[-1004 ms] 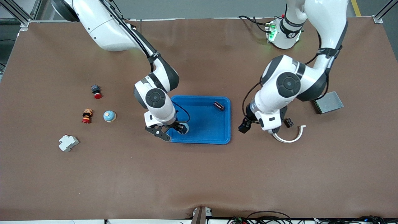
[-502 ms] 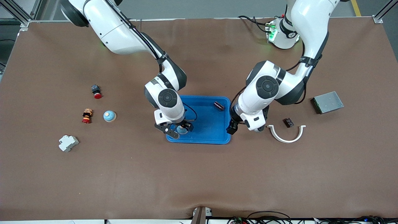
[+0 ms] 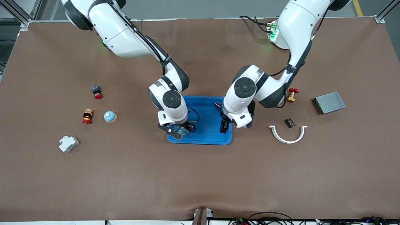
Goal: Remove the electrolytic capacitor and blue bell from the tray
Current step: 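Move both grippers back over the blue tray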
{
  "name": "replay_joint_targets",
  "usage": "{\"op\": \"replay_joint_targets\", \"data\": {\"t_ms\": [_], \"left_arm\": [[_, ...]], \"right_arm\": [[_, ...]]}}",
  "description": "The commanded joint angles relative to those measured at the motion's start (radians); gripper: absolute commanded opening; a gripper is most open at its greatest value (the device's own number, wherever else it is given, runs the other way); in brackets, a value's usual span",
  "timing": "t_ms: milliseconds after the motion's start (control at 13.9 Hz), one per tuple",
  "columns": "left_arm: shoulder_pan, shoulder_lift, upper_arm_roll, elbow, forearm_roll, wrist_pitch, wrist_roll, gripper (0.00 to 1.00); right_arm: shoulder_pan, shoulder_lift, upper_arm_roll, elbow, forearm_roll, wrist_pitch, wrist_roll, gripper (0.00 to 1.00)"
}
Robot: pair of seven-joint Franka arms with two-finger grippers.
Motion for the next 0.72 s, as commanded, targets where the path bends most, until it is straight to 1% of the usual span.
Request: {"op": "replay_joint_targets", "data": {"t_ms": [0,143,430,646], "left_arm": [[-0.018,0.025,0.006,0.007,0.050,0.005,-0.017,1.00],[-0.043,0.043,0.006,0.007,0.060,0.003,-0.009,1.00],[-0.070,0.048,0.006,-0.001,0.060,-0.009,-0.019,1.00],[-0.072,0.049,0.004,-0.019,0.060,-0.018,-0.022,1.00]], "right_arm": [[0.014,0.030,-0.011,0.047,-0.026,-0.002,0.030,1.00],[0.014,0.039,-0.010,0.057,-0.026,-0.002,0.030,1.00],[0.014,0.050,-0.011,0.073,-0.040,-0.002,0.030,1.00],[0.014,0.055,-0.011,0.074,-0.042,-0.002,0.030,1.00]]}}
